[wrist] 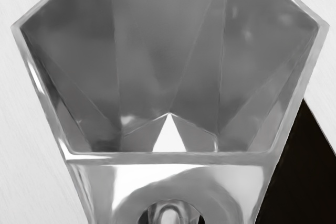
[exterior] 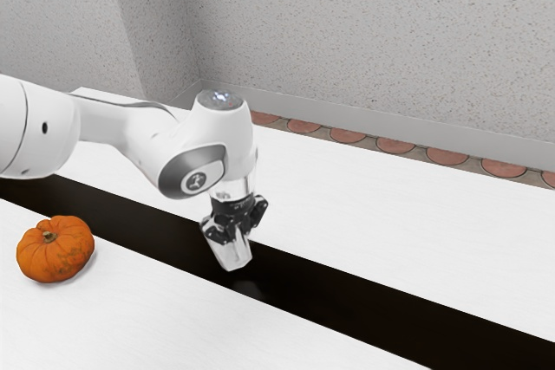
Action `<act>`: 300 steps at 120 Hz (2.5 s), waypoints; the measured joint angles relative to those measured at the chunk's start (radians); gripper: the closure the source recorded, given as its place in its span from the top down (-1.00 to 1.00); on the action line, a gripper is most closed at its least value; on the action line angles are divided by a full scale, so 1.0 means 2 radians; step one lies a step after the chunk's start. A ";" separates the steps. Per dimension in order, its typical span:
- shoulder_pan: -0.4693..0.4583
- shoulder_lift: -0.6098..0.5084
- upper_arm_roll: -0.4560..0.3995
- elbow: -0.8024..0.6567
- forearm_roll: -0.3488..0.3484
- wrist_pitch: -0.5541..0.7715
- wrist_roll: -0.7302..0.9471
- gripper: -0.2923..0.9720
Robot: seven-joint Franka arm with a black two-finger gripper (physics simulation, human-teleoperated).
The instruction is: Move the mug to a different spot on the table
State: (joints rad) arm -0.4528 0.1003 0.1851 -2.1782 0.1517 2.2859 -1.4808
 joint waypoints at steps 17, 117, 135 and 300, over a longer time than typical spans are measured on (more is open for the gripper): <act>0.001 0.001 0.015 0.006 0.012 -0.005 -0.005 -0.62; 0.006 0.035 0.097 0.030 0.037 -0.032 -0.017 -0.64; 0.006 0.049 0.098 0.031 0.037 -0.028 -0.018 -0.64; 0.000 0.068 0.079 -0.001 0.026 0.017 -0.025 0.35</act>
State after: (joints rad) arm -0.4527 0.2356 0.3431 -2.1797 0.2041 2.3192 -1.5311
